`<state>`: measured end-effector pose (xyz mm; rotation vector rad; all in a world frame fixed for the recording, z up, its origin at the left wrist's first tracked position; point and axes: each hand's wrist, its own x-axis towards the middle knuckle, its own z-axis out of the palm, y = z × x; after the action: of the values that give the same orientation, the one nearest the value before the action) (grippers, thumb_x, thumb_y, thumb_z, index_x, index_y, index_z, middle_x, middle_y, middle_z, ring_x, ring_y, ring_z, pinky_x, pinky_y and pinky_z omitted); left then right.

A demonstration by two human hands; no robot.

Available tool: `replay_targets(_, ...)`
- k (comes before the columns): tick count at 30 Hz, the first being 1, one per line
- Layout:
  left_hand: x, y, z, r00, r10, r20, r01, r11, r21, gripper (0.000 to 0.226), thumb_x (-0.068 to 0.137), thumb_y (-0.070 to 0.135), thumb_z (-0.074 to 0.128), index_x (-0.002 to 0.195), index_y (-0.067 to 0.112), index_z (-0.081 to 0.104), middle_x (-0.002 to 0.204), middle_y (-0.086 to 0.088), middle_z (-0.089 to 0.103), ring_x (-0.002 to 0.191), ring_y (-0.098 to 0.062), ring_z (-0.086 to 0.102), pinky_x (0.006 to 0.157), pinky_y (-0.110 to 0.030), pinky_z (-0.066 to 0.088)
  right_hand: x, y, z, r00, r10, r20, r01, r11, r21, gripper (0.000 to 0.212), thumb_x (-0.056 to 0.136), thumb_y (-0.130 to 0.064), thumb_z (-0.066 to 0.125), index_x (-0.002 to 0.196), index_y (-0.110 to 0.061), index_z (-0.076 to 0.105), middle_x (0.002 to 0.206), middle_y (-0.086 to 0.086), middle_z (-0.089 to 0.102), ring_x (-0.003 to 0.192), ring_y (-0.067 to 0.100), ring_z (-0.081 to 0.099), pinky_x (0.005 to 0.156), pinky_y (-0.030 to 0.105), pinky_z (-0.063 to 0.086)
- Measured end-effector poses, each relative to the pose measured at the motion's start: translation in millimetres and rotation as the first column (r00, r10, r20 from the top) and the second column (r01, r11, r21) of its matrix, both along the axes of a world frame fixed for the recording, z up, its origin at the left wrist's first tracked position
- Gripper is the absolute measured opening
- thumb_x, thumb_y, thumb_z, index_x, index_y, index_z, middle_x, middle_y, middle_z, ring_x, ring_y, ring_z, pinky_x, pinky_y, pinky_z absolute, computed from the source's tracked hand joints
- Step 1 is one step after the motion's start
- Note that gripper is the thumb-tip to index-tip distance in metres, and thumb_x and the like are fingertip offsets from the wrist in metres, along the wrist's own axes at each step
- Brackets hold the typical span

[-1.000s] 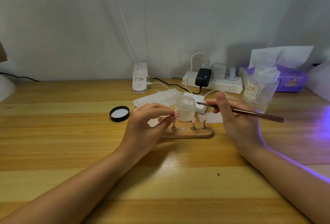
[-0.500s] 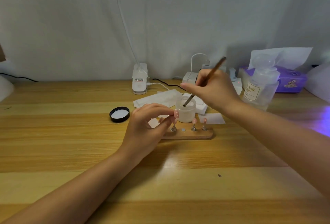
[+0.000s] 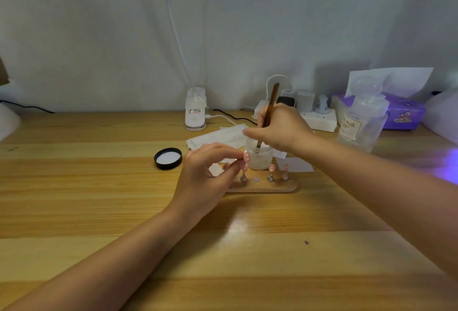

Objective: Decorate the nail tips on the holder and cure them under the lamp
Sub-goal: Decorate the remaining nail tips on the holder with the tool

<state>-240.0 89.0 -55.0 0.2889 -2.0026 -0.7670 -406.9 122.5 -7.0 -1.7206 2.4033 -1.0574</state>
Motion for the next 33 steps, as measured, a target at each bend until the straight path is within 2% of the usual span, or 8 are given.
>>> replay_targets(3,0,-1,0,1.000,0.006,-0.001,-0.006,1.000,0.001,0.022,0.075,0.004,0.071,0.091,0.019,0.069,0.081,0.012,0.066,0.082,-0.004,0.060,0.073,-0.023,0.046,-1,3,3,0.999,-0.014,0.042,0.017,0.997,-0.075,0.034,0.081,-0.034,0.066,0.056,-0.018,0.050,0.056,-0.002,0.054,0.061,0.014,0.055,0.061,0.027,0.044)
replay_targets(6,-1,-1,0,1.000,0.000,-0.005,0.000,1.000,0.005,0.019,0.075,0.011,0.069,0.092,0.020,0.068,0.082,0.014,0.065,0.082,-0.003,0.060,0.073,-0.021,0.046,-9,8,11,0.980,-0.027,0.196,0.060,0.985,-0.162,0.032,0.083,-0.031,0.065,0.057,-0.019,0.052,0.049,-0.006,0.056,0.053,0.008,0.059,0.059,0.026,0.048)
replay_targets(13,0,-2,-2,1.000,-0.006,0.009,0.006,1.000,0.015,0.021,0.076,0.006,0.070,0.091,0.020,0.068,0.083,0.016,0.066,0.083,-0.002,0.061,0.074,-0.015,0.045,-26,23,14,0.876,-0.087,0.475,0.189,0.967,-0.171,0.033,0.089,-0.031,0.058,0.063,-0.012,0.058,0.036,-0.009,0.053,0.031,-0.002,0.048,0.037,0.009,0.036)
replay_targets(22,-1,-2,-1,1.000,-0.004,0.003,0.004,1.000,0.007,0.022,0.076,0.006,0.069,0.092,0.021,0.067,0.083,0.016,0.066,0.083,-0.003,0.062,0.075,-0.025,0.049,-31,38,8,0.871,-0.143,0.470,0.260,0.946,-0.193,0.033,0.091,-0.032,0.054,0.062,-0.015,0.056,0.055,-0.001,0.056,0.039,0.001,0.051,0.047,0.015,0.038)
replay_targets(25,-1,-2,-1,1.000,0.001,0.000,-0.001,1.000,-0.012,0.021,0.076,0.010,0.068,0.093,0.022,0.067,0.084,0.017,0.064,0.084,-0.003,0.061,0.074,-0.022,0.049,-27,47,4,0.866,-0.129,0.483,0.307,0.900,-0.311,0.032,0.092,-0.034,0.052,0.064,-0.019,0.058,0.057,-0.004,0.058,0.046,0.003,0.054,0.046,0.012,0.041)
replay_targets(28,-1,-3,-2,1.000,0.014,0.002,-0.014,1.000,-0.026,0.023,0.076,0.009,0.068,0.094,0.023,0.066,0.084,0.017,0.063,0.085,-0.004,0.060,0.074,-0.020,0.048,-8,58,-6,0.861,0.045,0.507,0.249,0.832,-0.496,0.029,0.092,-0.036,0.049,0.071,-0.021,0.062,0.054,-0.007,0.061,0.047,-0.001,0.056,0.046,0.010,0.043)
replay_targets(30,-1,-4,-4,1.000,0.018,0.008,-0.017,1.000,-0.021,0.025,0.076,0.005,0.068,0.095,0.022,0.066,0.085,0.016,0.064,0.085,-0.004,0.060,0.074,-0.021,0.048,10,66,-21,0.895,0.157,0.419,0.130,0.805,-0.579,0.029,0.089,-0.040,0.044,0.076,-0.023,0.063,0.062,-0.009,0.065,0.056,-0.001,0.059,0.052,0.011,0.045)
replay_targets(33,-2,-4,-4,0.999,0.017,0.030,-0.017,1.000,0.000,0.027,0.077,0.001,0.068,0.096,0.021,0.067,0.085,0.013,0.065,0.085,-0.006,0.059,0.073,-0.021,0.047,26,76,-41,0.966,0.243,0.088,-0.132,0.755,-0.643,0.030,0.092,-0.040,0.038,0.084,-0.024,0.062,0.074,-0.006,0.066,0.073,0.002,0.061,0.066,0.025,0.050)
